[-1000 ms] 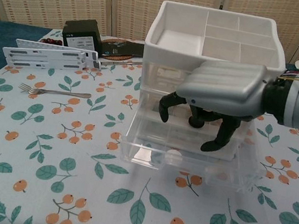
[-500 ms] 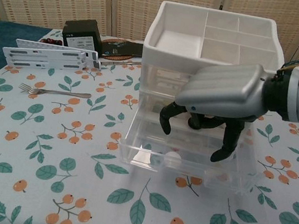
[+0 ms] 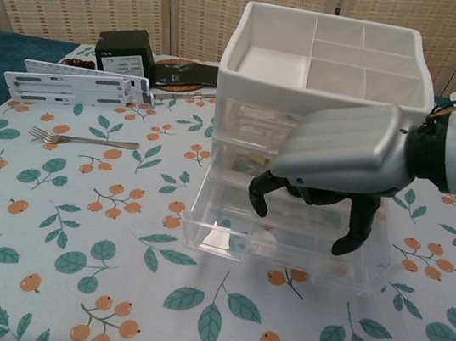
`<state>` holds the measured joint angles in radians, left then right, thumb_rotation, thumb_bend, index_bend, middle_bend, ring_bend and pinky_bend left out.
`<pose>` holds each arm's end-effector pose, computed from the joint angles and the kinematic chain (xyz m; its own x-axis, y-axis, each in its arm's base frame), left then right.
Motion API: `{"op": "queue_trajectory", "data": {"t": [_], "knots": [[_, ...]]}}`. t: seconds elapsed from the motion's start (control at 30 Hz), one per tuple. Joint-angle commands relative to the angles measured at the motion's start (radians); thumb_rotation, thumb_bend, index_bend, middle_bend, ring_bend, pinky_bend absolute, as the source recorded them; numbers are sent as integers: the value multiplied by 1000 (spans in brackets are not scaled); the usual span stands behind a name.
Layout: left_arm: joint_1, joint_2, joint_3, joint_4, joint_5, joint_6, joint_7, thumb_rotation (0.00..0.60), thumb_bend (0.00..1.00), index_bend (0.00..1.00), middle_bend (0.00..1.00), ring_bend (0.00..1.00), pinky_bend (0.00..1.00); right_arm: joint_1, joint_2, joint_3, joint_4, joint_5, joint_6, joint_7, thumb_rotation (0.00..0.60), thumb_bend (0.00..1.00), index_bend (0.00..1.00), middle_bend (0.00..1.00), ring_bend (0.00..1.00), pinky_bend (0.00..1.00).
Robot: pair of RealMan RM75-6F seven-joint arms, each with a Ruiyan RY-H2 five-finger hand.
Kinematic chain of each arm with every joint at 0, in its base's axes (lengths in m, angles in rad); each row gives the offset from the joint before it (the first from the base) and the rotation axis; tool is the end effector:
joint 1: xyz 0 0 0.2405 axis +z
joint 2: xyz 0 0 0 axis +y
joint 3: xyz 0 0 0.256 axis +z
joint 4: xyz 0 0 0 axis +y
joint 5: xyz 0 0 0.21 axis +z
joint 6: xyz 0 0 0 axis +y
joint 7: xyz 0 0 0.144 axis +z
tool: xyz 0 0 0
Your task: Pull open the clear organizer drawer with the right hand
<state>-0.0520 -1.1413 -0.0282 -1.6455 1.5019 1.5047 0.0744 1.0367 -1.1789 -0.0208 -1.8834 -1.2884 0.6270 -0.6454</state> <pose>-0.3084 0.1657 0.1485 0.4133 0.0212 0.9104 0.9103 0.0164 -0.4136 -0.0817 -0.2846 0.0131 0.9064 -0.0400 0.4205 -0.2329 -0.8778 0.4186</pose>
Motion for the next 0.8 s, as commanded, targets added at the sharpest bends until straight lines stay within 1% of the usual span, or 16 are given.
{"op": "queue_trajectory", "data": {"t": [0.03, 0.37, 0.8], "knots": [[-1, 0, 0, 0, 0, -1, 0, 600, 248, 141, 0, 37, 69, 1, 3, -7, -1, 2, 1, -8, 600, 35, 297, 1000, 1000, 1000], [-3, -1, -1, -1, 0, -1, 1, 600, 247, 141, 0, 37, 69, -3, 5, -28, -1, -1, 11, -29, 600, 35, 297, 1000, 1000, 1000], [-3, -2, -1, 3, -2, -1, 1, 600, 247, 141, 0, 37, 69, -29, -28, -49, 18, -15, 60, -74, 600, 35, 296, 1000, 1000, 1000]]}}
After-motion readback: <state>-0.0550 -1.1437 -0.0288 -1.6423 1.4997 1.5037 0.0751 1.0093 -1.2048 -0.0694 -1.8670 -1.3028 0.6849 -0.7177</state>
